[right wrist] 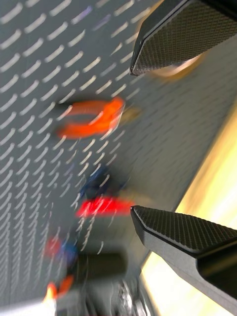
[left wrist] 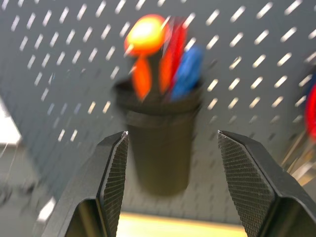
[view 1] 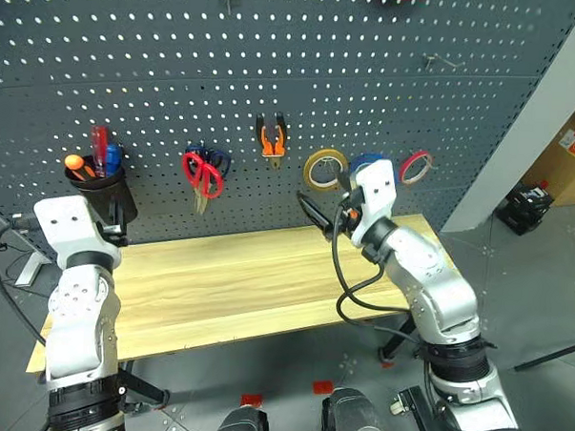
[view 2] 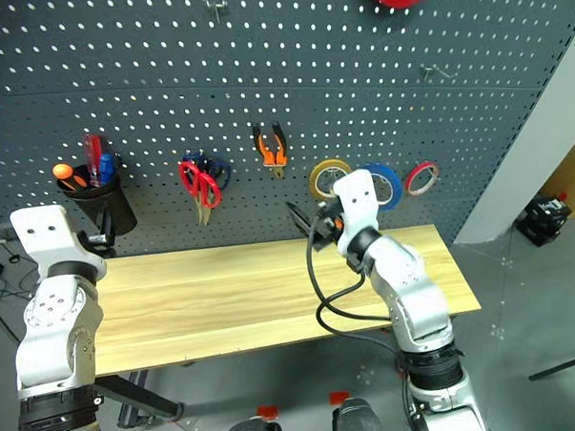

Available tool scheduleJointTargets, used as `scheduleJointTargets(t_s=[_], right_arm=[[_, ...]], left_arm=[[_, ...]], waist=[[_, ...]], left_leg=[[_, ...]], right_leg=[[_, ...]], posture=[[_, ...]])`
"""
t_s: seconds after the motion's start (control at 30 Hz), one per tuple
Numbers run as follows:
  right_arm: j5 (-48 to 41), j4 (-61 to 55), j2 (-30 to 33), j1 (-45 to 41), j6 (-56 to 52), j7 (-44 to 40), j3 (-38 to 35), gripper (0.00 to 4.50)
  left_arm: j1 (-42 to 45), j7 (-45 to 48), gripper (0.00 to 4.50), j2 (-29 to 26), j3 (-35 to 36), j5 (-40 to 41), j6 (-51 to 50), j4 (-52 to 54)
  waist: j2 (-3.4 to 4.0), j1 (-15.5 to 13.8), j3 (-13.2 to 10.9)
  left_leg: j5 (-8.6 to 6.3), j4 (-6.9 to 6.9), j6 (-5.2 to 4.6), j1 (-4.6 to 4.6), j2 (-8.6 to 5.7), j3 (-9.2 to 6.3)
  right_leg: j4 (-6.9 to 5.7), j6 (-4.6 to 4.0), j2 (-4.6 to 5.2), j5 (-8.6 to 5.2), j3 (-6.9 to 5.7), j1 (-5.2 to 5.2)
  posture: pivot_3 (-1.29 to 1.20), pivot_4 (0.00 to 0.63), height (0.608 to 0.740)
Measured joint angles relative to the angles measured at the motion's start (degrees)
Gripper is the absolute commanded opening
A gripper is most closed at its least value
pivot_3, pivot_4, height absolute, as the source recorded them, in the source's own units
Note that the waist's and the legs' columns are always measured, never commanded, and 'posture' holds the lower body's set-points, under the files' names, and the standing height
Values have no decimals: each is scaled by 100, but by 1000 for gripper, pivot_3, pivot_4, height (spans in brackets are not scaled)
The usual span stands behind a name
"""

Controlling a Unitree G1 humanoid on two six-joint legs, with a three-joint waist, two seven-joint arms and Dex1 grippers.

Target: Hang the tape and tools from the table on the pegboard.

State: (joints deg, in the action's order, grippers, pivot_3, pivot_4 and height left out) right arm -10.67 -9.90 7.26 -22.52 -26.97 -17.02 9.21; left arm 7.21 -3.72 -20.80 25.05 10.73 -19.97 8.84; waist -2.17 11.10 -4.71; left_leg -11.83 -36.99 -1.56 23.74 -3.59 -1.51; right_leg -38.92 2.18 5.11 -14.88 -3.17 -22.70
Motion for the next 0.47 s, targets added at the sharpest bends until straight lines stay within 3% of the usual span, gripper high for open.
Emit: scheduleJointTargets(t_s=[0.13,0.47], right_arm=[[336,1124,-81,382,822,361,-148,4500],[550,3832,303,198,2383,713,-997,4500]], left_arm=[[-61,-65,3016,96,19,-16,-85,38],[-425,20,3016,391,157,154,8,-151]], waist=[[14,-40,44],[32,-164,125]], left_leg=[[-17,-5,30,-16,-1,0],[-18,10,31,-74,4,1]], right_leg=[[7,0,0,0,3,38],[28,5,-2,-10,6,72]], posture=[[-185,0,740],[-161,0,740]])
